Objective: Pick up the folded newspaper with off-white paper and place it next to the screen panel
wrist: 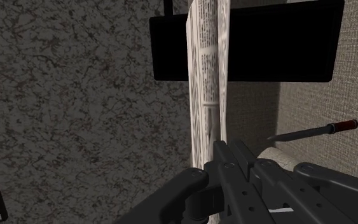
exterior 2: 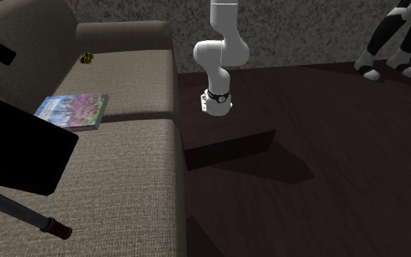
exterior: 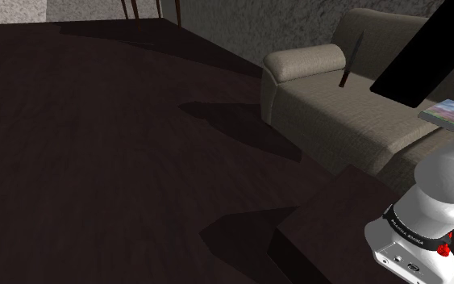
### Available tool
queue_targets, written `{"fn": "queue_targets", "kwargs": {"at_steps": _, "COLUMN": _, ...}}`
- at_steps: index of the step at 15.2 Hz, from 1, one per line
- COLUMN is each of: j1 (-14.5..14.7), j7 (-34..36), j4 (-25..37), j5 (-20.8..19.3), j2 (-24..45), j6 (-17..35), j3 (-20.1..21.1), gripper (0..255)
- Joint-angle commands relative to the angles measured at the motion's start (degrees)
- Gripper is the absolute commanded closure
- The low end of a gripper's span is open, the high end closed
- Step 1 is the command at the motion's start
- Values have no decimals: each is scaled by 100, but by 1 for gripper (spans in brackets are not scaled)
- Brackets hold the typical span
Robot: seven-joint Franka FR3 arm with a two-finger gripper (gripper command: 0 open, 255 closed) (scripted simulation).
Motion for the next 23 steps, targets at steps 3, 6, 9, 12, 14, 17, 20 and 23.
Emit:
{"fn": "queue_targets", "kwargs": {"at_steps": 3, "j1": -124, "j7": -137, "j4": 52, "j5": 12, "j2": 12, "j6": 309, "j3": -214, "gripper": 255}}
{"fn": "queue_targets", "kwargs": {"at_steps": 6, "j1": -307, "j7": -252, "j4": 54, "j5": 36, "j2": 49, "j6": 796, "j3": -532, "gripper": 255}}
{"fn": "queue_targets", "kwargs": {"at_steps": 9, "j1": -489, "j7": -377, "j4": 130, "j5": 68, "j2": 153, "j6": 1270, "j3": -840, "gripper": 255}}
{"fn": "queue_targets", "kwargs": {"at_steps": 12, "j1": -676, "j7": -516, "j4": 281, "j5": 122, "j2": 321, "j6": 1730, "j3": -1136, "gripper": 255}}
{"fn": "queue_targets", "kwargs": {"at_steps": 14, "j1": -803, "j7": -620, "j4": 423, "j5": 177, "j2": 468, "j6": 2030, "j3": -1326, "gripper": 255}}
{"fn": "queue_targets", "kwargs": {"at_steps": 17, "j1": -1003, "j7": -796, "j4": 702, "j5": 299, "j2": 743, "j6": 2467, "j3": -1596, "gripper": 255}}
{"fn": "queue_targets", "kwargs": {"at_steps": 20, "j1": -1278, "j7": -1069, "j4": 1177, "j5": 541, "j2": 1187, "j6": 2991, "j3": -1908, "gripper": 255}}
{"fn": "queue_targets", "kwargs": {"at_steps": 23, "j1": -1288, "j7": -840, "j4": 860, "j5": 417, "j2": 1088, "j6": 3081, "j3": -1904, "gripper": 255}}
